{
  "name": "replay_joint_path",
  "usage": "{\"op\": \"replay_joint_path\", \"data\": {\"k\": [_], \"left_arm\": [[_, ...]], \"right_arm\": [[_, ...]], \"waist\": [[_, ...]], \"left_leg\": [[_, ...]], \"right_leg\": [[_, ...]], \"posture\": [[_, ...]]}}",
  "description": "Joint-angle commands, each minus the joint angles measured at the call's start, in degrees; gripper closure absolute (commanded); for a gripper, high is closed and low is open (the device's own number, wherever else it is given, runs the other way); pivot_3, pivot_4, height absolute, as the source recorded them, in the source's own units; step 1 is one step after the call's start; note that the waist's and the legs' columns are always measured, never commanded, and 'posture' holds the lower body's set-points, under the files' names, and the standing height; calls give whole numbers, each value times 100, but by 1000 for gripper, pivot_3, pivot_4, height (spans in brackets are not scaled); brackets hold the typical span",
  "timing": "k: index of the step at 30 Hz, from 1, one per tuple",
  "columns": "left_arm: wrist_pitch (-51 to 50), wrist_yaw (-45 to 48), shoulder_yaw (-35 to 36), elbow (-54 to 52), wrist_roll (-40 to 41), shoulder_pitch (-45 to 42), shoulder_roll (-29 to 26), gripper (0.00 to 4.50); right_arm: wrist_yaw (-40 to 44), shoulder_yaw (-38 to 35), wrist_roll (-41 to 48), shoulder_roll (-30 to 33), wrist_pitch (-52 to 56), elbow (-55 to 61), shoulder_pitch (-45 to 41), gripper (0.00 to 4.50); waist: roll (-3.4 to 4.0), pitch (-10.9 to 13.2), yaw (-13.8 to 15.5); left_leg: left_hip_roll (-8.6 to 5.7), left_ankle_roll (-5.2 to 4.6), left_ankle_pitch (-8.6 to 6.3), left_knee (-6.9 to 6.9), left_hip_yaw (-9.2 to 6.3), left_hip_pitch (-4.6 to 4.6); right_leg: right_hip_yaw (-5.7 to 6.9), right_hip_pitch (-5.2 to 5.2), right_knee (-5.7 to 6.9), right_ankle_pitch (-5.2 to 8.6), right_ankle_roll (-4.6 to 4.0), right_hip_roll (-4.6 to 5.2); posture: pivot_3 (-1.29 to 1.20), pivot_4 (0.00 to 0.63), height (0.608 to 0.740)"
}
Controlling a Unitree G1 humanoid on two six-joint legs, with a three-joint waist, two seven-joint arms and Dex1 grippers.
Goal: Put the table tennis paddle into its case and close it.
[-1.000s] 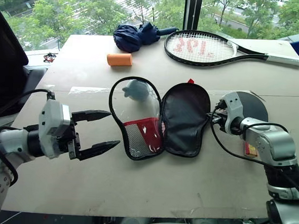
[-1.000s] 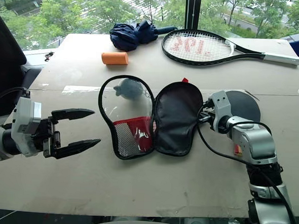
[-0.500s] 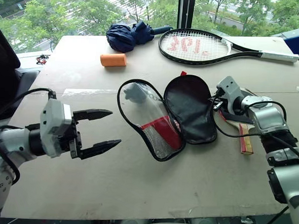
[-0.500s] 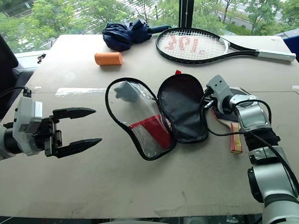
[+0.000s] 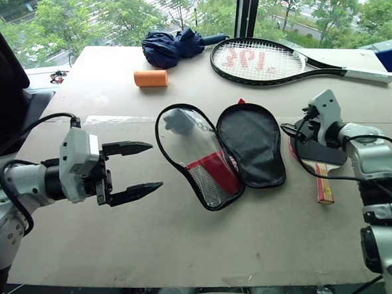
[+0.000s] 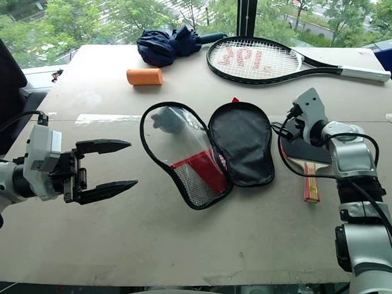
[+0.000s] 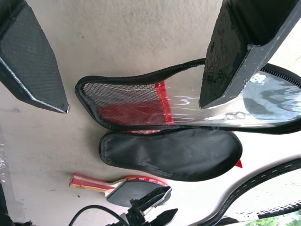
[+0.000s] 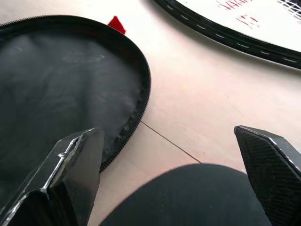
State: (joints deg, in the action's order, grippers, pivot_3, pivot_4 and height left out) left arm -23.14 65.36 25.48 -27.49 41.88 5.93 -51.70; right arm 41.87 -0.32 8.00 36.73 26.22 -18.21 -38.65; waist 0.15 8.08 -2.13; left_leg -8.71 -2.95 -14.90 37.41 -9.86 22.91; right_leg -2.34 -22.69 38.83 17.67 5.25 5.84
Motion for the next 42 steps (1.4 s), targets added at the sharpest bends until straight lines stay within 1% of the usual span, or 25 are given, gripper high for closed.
{"op": "replay_joint_path", "data": {"k": [1,3,5,7,10,13,16,22,23,24,25,28,31,34,36,39,42], "left_arm": [[69,68,79,-31,51,-79,-57,0],[27,83,43,-22,78,-195,-96,0],[-17,100,-9,6,111,-303,-118,0],[-11,157,-85,51,76,-376,-144,0],[-23,294,-217,168,55,-590,-226,0],[-48,362,-285,242,60,-770,-286,0],[-35,394,-402,372,26,-1043,-314,0],[-4,422,-514,435,-31,-1180,-298,0],[-3,417,-523,430,-29,-1186,-295,0],[-5,414,-531,421,-26,-1190,-290,0],[-8,413,-535,417,-25,-1193,-286,0],[-27,407,-554,405,-21,-1211,-281,0],[-46,385,-557,407,2,-1244,-271,0],[-47,384,-533,427,13,-1283,-280,0],[-58,364,-505,458,24,-1304,-274,0],[-93,345,-456,561,57,-1396,-288,0],[-135,351,-409,635,94,-1488,-322,0]], "right_arm": [[-196,-695,323,385,1015,1334,655,67],[-397,-1336,597,491,1901,2600,1614,67],[-577,-1697,881,450,2808,3672,2249,67],[-823,-1852,1067,325,3544,4383,2531,67],[-1431,-2001,1134,-121,4793,5240,2715,67],[-1818,-2019,1083,-455,5515,5634,2743,67],[-2109,-1945,1050,-840,6002,5895,2838,67],[-2576,-1901,819,-1158,6123,5997,3074,67],[-2610,-1897,802,-1163,6067,5999,3098,580],[-2621,-1900,801,-1161,6035,5996,3110,891],[-2630,-1896,801,-1155,6018,5997,3117,1430],[-2628,-1912,806,-1096,5964,5955,3116,2680],[-2588,-1994,775,-906,5808,5812,3029,3521],[-2249,-2030,956,-535,5464,5709,2776,3563],[-2118,-2002,1069,-404,5341,5671,2497,3563],[-2063,-1859,1248,-444,5408,5692,2015,3563],[-2150,-1530,1382,-662,5603,5834,1598,3563]], "waist": [[0,0,12],[0,-1,51],[2,0,91],[3,0,59],[3,-1,4],[3,-1,47],[3,-1,125],[1,-2,137],[1,-2,137],[1,-2,136],[1,-2,136],[0,-2,134],[1,-2,131],[1,-2,135],[1,-2,128],[1,-2,84],[1,-1,50]], "left_leg": [[0,0,0,1,-2,1],[0,0,0,1,-7,7],[1,0,0,0,-4,6],[3,0,0,0,3,5],[3,1,1,1,19,-7],[3,1,1,1,10,-7],[3,1,1,-1,5,-5],[2,2,1,-1,6,-5],[2,2,1,-1,6,-6],[2,2,1,-1,6,-6],[2,2,1,-1,6,-6],[2,2,1,-1,6,-6],[2,2,1,-1,6,-6],[1,2,2,1,6,-6],[0,2,2,2,9,-6],[2,3,2,-2,10,-6],[4,3,3,-4,7,-5]], "right_leg": [[-1,0,0,0,0,1],[-2,0,0,0,0,3],[-4,0,3,0,0,3],[-8,-1,6,0,0,0],[-16,0,19,-3,-2,1],[-15,1,15,-4,-5,2],[-11,0,8,-4,-5,2],[-11,0,9,-4,-5,3],[-10,0,10,-4,-5,3],[-10,0,11,-4,-5,3],[-10,0,11,-4,-5,3],[-10,1,10,-4,-5,3],[-10,1,11,-4,-5,3],[-8,1,11,-4,-4,3],[-6,1,11,-5,-4,4],[-6,1,15,-4,-5,2],[-8,1,12,-4,-5,2]], "posture": [[0,150,726],[0,150,726],[0,150,726],[0,150,726],[0,150,726],[0,150,726],[0,150,726],[0,150,726],[0,150,726],[0,150,726],[0,150,726],[0,150,726],[0,150,726],[0,150,726],[0,150,726],[0,150,726],[0,150,726]]}}
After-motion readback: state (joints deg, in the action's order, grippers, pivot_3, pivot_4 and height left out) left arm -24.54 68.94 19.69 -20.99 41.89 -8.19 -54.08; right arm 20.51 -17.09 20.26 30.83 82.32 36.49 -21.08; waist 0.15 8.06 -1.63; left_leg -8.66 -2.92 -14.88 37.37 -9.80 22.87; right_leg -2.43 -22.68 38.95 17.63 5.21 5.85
